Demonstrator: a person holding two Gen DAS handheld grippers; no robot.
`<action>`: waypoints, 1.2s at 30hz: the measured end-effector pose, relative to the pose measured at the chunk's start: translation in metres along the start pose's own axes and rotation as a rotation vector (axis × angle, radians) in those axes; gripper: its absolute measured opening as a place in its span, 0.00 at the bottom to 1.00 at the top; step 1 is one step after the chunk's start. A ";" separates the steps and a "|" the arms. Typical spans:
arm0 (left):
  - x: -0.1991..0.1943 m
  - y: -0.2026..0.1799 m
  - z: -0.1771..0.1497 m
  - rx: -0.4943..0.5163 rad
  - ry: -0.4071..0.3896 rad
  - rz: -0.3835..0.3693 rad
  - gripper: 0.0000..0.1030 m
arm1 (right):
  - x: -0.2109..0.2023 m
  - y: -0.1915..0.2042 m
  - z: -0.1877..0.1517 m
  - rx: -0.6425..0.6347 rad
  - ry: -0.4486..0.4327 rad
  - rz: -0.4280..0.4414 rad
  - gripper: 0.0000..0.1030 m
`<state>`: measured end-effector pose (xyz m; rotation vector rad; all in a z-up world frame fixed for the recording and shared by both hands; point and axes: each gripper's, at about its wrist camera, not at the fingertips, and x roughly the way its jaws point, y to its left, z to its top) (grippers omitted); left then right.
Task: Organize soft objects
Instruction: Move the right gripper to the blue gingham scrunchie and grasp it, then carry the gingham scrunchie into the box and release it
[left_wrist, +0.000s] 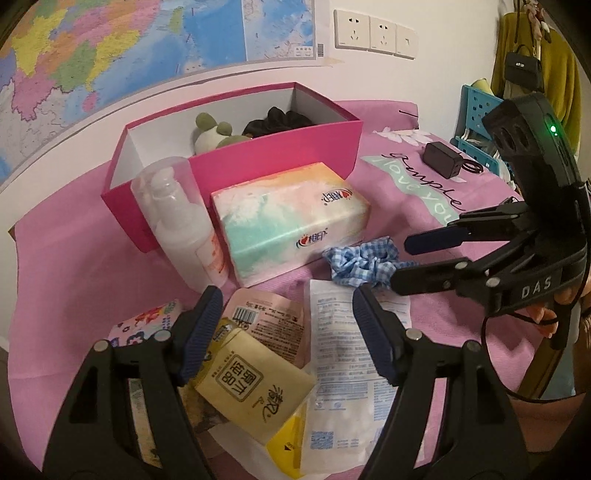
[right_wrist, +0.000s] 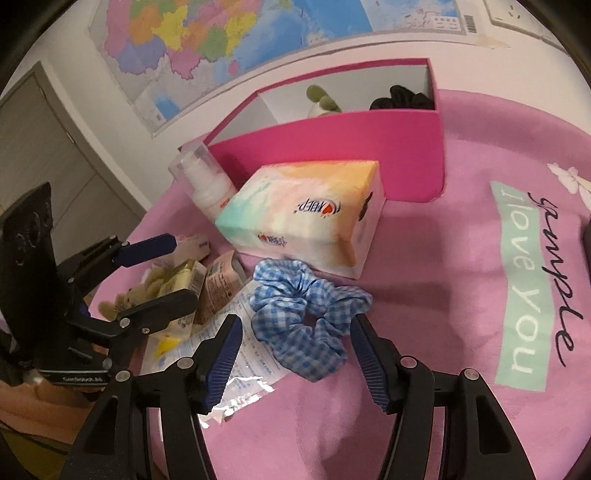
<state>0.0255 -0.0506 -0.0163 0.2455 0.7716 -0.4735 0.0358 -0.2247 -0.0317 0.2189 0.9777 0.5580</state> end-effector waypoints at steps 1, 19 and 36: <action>0.001 0.000 0.000 -0.002 0.003 -0.001 0.72 | 0.004 0.001 0.001 0.000 0.004 0.001 0.60; 0.012 0.003 -0.001 -0.015 0.038 -0.014 0.66 | 0.013 0.012 0.005 -0.051 -0.013 -0.032 0.15; -0.001 -0.005 0.021 0.007 -0.002 -0.155 0.37 | -0.032 0.042 0.017 -0.190 -0.153 0.008 0.13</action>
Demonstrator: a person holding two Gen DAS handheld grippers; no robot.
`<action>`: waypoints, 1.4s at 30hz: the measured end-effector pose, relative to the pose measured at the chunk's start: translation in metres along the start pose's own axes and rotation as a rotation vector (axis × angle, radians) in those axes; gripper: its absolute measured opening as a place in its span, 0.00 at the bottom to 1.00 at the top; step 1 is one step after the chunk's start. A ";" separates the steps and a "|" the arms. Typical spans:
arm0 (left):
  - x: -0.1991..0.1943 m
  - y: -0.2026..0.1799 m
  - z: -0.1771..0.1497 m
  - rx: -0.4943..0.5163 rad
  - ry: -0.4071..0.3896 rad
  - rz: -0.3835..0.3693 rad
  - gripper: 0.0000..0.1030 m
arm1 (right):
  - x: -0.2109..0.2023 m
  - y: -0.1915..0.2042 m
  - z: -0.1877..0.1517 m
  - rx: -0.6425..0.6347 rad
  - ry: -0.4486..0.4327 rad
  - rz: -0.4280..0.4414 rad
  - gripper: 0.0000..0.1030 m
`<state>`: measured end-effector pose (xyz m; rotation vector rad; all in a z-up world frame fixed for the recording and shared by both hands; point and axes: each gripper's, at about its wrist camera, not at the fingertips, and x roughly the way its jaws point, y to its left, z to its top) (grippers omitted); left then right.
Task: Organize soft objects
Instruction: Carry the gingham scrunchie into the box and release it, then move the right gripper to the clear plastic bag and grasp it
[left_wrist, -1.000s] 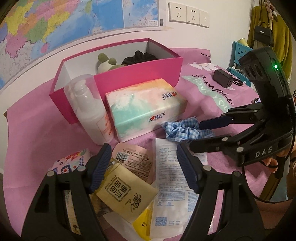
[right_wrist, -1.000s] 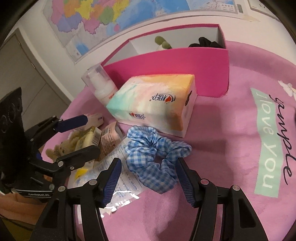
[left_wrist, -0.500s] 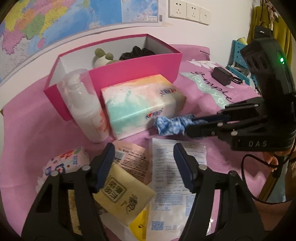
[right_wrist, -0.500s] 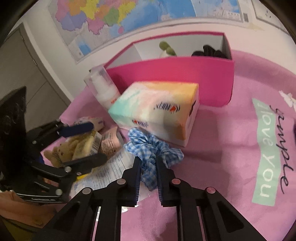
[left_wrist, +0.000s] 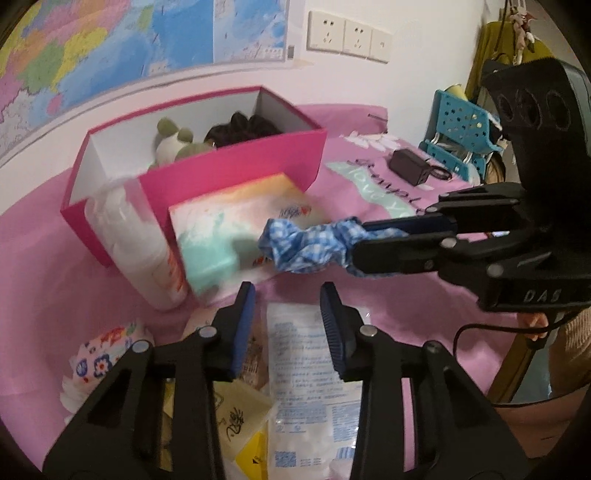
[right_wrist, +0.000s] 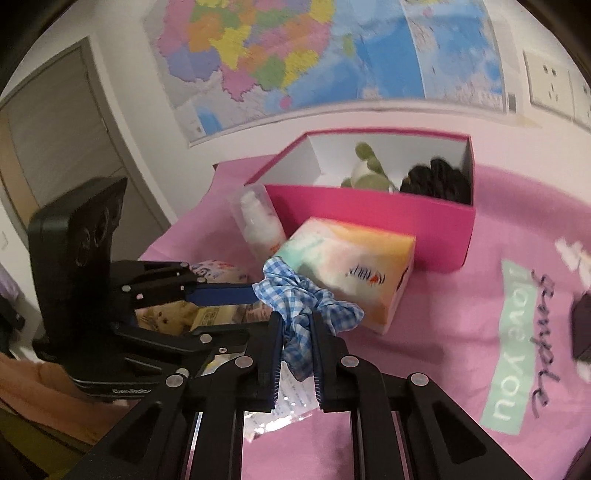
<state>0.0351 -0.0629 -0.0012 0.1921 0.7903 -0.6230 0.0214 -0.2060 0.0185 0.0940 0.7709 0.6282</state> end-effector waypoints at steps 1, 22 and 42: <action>-0.003 0.001 0.003 -0.003 -0.008 -0.009 0.37 | -0.001 0.000 0.003 -0.010 -0.005 -0.003 0.13; 0.016 0.047 0.108 -0.072 -0.037 -0.047 0.19 | 0.013 -0.006 0.093 -0.257 -0.111 -0.140 0.13; 0.058 0.073 0.124 -0.138 0.037 0.080 0.17 | 0.083 -0.065 0.112 -0.148 0.050 -0.194 0.35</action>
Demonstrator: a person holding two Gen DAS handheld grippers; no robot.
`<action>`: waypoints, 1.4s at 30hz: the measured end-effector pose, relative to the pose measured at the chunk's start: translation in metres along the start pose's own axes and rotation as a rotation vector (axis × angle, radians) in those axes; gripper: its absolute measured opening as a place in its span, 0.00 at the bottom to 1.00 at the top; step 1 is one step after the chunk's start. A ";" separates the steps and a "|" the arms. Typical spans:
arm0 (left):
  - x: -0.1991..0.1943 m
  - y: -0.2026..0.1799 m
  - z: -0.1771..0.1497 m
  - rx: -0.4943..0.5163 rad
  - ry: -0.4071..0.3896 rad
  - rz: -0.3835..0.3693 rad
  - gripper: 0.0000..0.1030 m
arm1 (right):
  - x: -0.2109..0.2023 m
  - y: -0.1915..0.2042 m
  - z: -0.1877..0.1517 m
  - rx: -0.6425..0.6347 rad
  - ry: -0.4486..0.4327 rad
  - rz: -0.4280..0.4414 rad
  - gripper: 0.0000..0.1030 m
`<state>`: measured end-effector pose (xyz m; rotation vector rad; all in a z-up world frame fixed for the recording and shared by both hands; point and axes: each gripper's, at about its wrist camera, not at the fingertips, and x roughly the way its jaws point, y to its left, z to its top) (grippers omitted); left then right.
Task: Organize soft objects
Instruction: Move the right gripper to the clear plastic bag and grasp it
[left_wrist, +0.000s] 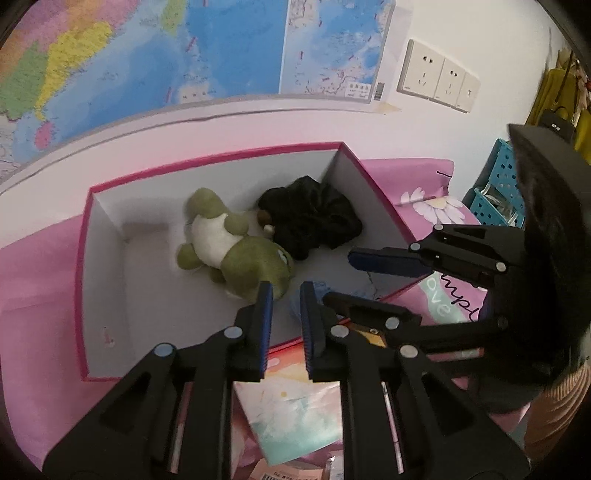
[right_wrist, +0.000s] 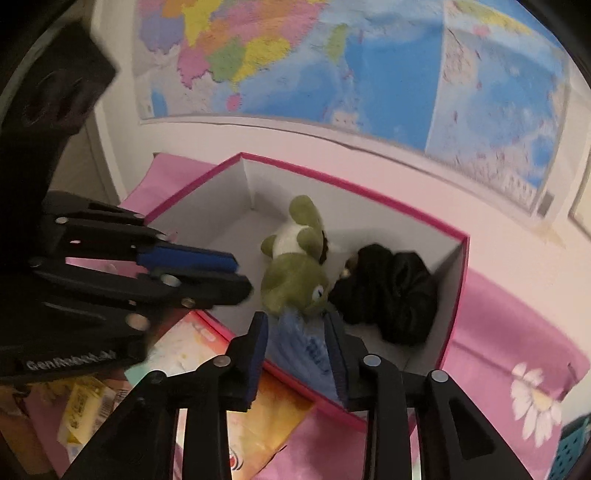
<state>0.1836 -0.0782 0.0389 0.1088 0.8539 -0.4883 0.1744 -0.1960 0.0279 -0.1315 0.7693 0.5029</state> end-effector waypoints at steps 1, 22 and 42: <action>-0.004 0.001 -0.002 0.003 -0.009 0.004 0.19 | -0.003 -0.002 -0.001 0.018 -0.003 0.014 0.35; -0.082 -0.008 -0.108 0.074 -0.071 -0.045 0.34 | -0.084 0.029 -0.086 0.198 0.078 0.369 0.46; -0.081 -0.013 -0.229 -0.003 0.164 -0.137 0.34 | 0.011 0.050 -0.111 0.224 0.322 0.457 0.66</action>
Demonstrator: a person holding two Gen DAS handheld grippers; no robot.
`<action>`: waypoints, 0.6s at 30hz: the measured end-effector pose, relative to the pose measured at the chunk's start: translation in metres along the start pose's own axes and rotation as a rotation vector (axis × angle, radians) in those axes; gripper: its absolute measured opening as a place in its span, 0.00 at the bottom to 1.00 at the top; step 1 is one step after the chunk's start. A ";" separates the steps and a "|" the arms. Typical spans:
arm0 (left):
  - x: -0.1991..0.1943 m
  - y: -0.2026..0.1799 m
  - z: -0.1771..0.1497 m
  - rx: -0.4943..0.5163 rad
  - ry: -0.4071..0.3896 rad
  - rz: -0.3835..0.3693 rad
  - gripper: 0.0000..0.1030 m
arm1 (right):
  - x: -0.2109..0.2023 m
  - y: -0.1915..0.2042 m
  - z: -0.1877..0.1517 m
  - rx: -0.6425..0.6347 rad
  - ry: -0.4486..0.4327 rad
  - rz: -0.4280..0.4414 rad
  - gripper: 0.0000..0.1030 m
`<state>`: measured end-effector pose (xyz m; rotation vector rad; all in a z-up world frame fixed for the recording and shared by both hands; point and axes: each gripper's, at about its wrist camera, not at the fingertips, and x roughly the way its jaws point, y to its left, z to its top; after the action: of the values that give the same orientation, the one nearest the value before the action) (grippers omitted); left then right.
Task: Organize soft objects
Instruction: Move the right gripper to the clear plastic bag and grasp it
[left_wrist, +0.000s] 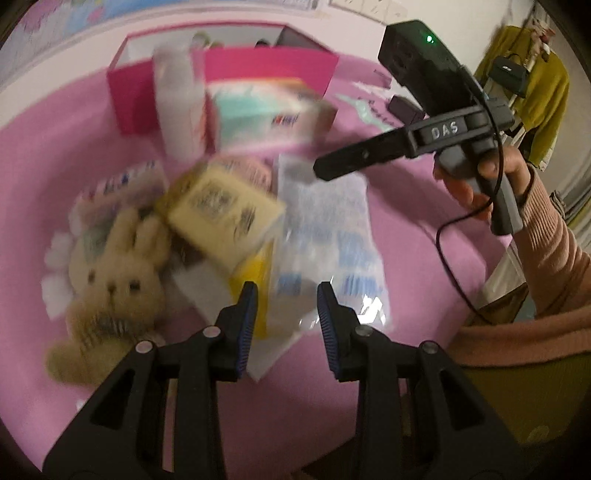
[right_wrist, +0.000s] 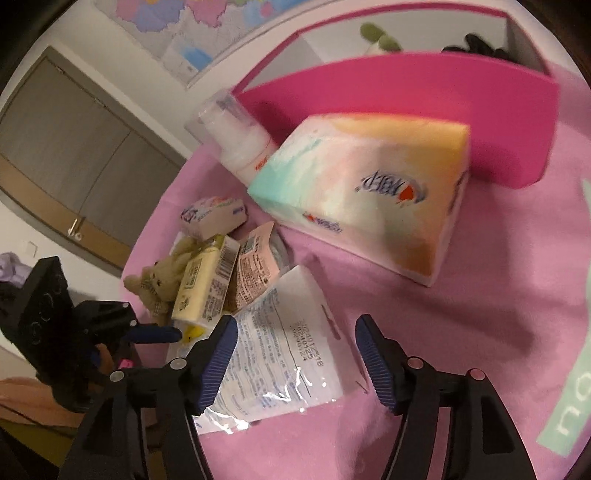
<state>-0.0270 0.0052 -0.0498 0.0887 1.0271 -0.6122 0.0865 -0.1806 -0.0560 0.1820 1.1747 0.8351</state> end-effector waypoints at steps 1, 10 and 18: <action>0.001 0.003 -0.004 -0.014 0.016 -0.019 0.35 | 0.002 0.003 -0.002 -0.013 0.004 0.003 0.66; 0.001 -0.001 -0.017 -0.012 0.031 -0.042 0.45 | -0.007 0.018 -0.023 -0.085 0.006 0.028 0.22; 0.005 -0.004 -0.006 -0.008 0.005 -0.048 0.46 | -0.055 0.032 -0.041 -0.100 -0.155 0.026 0.09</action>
<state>-0.0317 0.0013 -0.0562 0.0587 1.0392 -0.6521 0.0290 -0.2065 -0.0152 0.1775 0.9847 0.8850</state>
